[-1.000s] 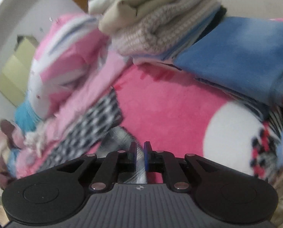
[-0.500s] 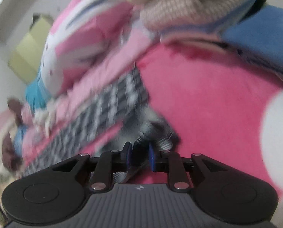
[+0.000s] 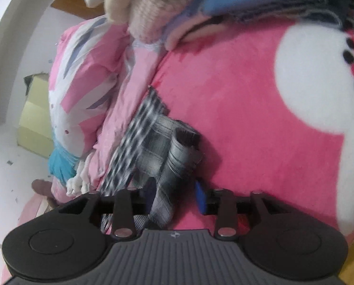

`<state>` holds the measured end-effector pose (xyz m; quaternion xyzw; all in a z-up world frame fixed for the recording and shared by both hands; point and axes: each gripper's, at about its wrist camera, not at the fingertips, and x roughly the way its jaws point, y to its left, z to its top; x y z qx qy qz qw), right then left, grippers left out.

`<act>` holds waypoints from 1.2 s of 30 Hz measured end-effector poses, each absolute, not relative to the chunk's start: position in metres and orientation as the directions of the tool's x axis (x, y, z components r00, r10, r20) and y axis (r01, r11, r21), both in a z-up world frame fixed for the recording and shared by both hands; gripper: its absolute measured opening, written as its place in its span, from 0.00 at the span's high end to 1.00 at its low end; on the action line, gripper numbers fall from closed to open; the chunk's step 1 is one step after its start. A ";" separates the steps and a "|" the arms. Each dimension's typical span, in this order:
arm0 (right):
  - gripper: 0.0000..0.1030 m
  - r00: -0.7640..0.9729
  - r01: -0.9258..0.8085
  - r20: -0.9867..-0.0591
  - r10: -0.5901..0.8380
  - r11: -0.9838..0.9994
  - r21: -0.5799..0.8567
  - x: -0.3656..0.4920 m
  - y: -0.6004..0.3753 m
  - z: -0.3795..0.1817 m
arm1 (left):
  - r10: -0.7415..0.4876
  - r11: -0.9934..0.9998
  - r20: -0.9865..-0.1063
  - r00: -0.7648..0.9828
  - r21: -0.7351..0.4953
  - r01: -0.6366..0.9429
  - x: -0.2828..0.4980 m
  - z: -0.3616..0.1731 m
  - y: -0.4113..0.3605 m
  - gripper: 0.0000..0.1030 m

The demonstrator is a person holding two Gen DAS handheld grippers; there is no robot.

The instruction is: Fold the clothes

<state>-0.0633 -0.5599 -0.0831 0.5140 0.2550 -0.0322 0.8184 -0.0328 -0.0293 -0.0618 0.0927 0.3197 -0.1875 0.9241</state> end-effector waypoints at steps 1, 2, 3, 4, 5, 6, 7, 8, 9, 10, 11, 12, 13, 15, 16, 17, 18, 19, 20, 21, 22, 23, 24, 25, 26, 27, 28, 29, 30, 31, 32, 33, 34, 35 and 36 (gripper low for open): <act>0.63 0.871 0.314 -0.448 0.202 0.472 0.823 -0.061 -0.559 -0.083 | -0.287 0.912 -0.625 0.726 0.053 0.406 -0.033 -0.062 -0.029 0.97; 0.63 0.872 0.315 -0.450 0.192 0.483 0.817 -0.057 -0.558 -0.082 | -0.286 0.912 -0.623 0.728 0.055 0.406 -0.033 -0.062 -0.029 0.97; 0.63 0.874 0.316 -0.452 0.180 0.497 0.808 -0.054 -0.558 -0.081 | -0.286 0.912 -0.622 0.729 0.056 0.405 -0.034 -0.062 -0.030 0.97; 0.64 0.873 0.318 -0.458 0.169 0.514 0.796 -0.052 -0.557 -0.078 | -0.285 0.913 -0.620 0.731 0.058 0.405 -0.034 -0.062 -0.030 0.97; 0.69 0.871 0.321 -0.465 0.159 0.533 0.783 -0.050 -0.555 -0.076 | -0.284 0.913 -0.619 0.732 0.060 0.404 -0.035 -0.062 -0.030 0.97; 0.72 0.869 0.319 -0.470 0.156 0.548 0.773 -0.051 -0.554 -0.072 | -0.282 0.912 -0.617 0.735 0.066 0.405 -0.035 -0.061 -0.030 0.97; 0.83 0.867 0.310 -0.470 0.164 0.560 0.768 -0.053 -0.552 -0.068 | -0.281 0.911 -0.612 0.739 0.073 0.406 -0.037 -0.059 -0.030 0.97; 0.91 0.865 0.299 -0.470 0.177 0.571 0.765 -0.057 -0.550 -0.062 | -0.281 0.909 -0.606 0.744 0.079 0.408 -0.039 -0.057 -0.030 0.97; 0.92 0.863 0.289 -0.469 0.186 0.580 0.762 -0.061 -0.548 -0.057 | -0.284 0.908 -0.602 0.746 0.082 0.412 -0.040 -0.056 -0.029 0.97; 0.92 0.862 0.280 -0.469 0.194 0.588 0.759 -0.067 -0.547 -0.051 | -0.285 0.906 -0.600 0.748 0.085 0.414 -0.042 -0.055 -0.028 0.97; 0.92 0.861 0.275 -0.467 0.199 0.589 0.760 -0.073 -0.546 -0.045 | -0.284 0.906 -0.601 0.747 0.086 0.414 -0.042 -0.055 -0.027 0.97; 0.92 0.865 0.270 -0.457 0.208 0.575 0.772 -0.078 -0.547 -0.040 | -0.283 0.906 -0.602 0.746 0.088 0.415 -0.043 -0.055 -0.025 0.97; 0.92 0.870 0.262 -0.442 0.219 0.555 0.790 -0.081 -0.549 -0.037 | -0.283 0.906 -0.604 0.745 0.087 0.415 -0.043 -0.055 -0.024 0.97; 0.91 0.876 0.242 -0.417 0.242 0.527 0.815 -0.076 -0.551 -0.033 | -0.279 0.910 -0.613 0.739 0.078 0.408 -0.042 -0.057 -0.023 0.97; 0.91 0.876 0.234 -0.414 0.248 0.531 0.814 -0.068 -0.550 -0.032 | -0.278 0.913 -0.615 0.738 0.070 0.403 -0.040 -0.058 -0.022 0.97; 0.91 0.875 0.226 -0.411 0.254 0.536 0.814 -0.060 -0.549 -0.031 | -0.279 0.915 -0.615 0.738 0.062 0.398 -0.040 -0.058 -0.022 0.97; 0.91 0.872 0.223 -0.413 0.263 0.539 0.812 -0.050 -0.546 -0.032 | -0.279 0.919 -0.612 0.740 0.055 0.392 -0.039 -0.057 -0.021 0.97; 0.91 0.865 0.231 -0.425 0.266 0.540 0.809 -0.040 -0.543 -0.035 | -0.278 0.921 -0.610 0.742 0.049 0.386 -0.038 -0.056 -0.021 0.97; 0.91 0.859 0.244 -0.442 0.260 0.551 0.798 -0.031 -0.540 -0.035 | -0.276 0.923 -0.607 0.746 0.049 0.381 -0.038 -0.055 -0.020 0.97; 0.91 0.856 0.251 -0.455 0.244 0.574 0.779 -0.027 -0.537 -0.033 | -0.273 0.925 -0.604 0.749 0.049 0.377 -0.038 -0.055 -0.020 0.97; 0.90 0.858 0.256 -0.465 0.218 0.603 0.756 -0.027 -0.534 -0.029 | -0.271 0.926 -0.601 0.752 0.051 0.373 -0.038 -0.054 -0.020 0.97; 0.88 0.864 0.263 -0.469 0.184 0.629 0.731 -0.033 -0.533 -0.026 | -0.269 0.927 -0.599 0.755 0.052 0.372 -0.038 -0.054 -0.021 0.97; 0.85 0.871 0.271 -0.469 0.146 0.653 0.707 -0.041 -0.534 -0.022 | -0.269 0.926 -0.599 0.754 0.054 0.374 -0.039 -0.056 -0.021 0.97; 0.72 0.877 0.280 -0.468 0.109 0.676 0.682 -0.050 -0.534 -0.018 | -0.269 0.925 -0.601 0.753 0.057 0.376 -0.039 -0.057 -0.021 0.97; 0.55 0.877 0.299 -0.475 0.071 0.692 0.657 -0.059 -0.536 -0.018 | -0.269 0.923 -0.603 0.750 0.059 0.379 -0.038 -0.059 -0.022 0.97; 0.51 0.874 0.324 -0.485 0.033 0.704 0.632 -0.068 -0.539 -0.019 | -0.270 0.922 -0.605 0.749 0.061 0.382 -0.038 -0.061 -0.022 0.97; 0.48 0.870 0.348 -0.494 -0.005 0.715 0.606 -0.077 -0.542 -0.021 | -0.272 0.921 -0.606 0.748 0.061 0.385 -0.037 -0.063 -0.023 0.97; 0.47 0.859 0.363 -0.511 -0.006 0.711 0.602 -0.081 -0.545 -0.027 | -0.275 0.921 -0.605 0.747 0.059 0.386 -0.037 -0.063 -0.023 0.97; 0.47 0.846 0.374 -0.533 0.012 0.699 0.609 -0.081 -0.549 -0.037 | -0.277 0.921 -0.604 0.747 0.055 0.386 -0.036 -0.063 -0.023 0.97; 0.47 0.832 0.385 -0.554 0.031 0.687 0.616 -0.081 -0.552 -0.046 | -0.280 0.922 -0.604 0.746 0.049 0.385 -0.035 -0.063 -0.022 0.97; 0.55 0.817 0.396 -0.575 0.050 0.675 0.622 -0.080 -0.556 -0.055 | -0.282 0.922 -0.604 0.746 0.043 0.384 -0.034 -0.063 -0.022 0.97; 0.65 0.810 0.395 -0.583 0.066 0.673 0.626 -0.079 -0.557 -0.060 | -0.283 0.923 -0.605 0.744 0.039 0.383 -0.034 -0.063 -0.021 0.97; 0.94 0.808 0.377 -0.582 0.094 0.677 0.633 -0.075 -0.555 -0.060 | -0.283 0.923 -0.605 0.744 0.038 0.382 -0.034 -0.063 -0.021 0.97; 0.93 0.817 0.346 -0.564 0.121 0.678 0.649 -0.070 -0.553 -0.055 | -0.282 0.923 -0.606 0.744 0.039 0.382 -0.034 -0.063 -0.021 0.97; 0.94 0.831 0.316 -0.539 0.138 0.681 0.661 -0.065 -0.551 -0.048 | -0.281 0.924 -0.606 0.744 0.039 0.381 -0.035 -0.063 -0.022 0.97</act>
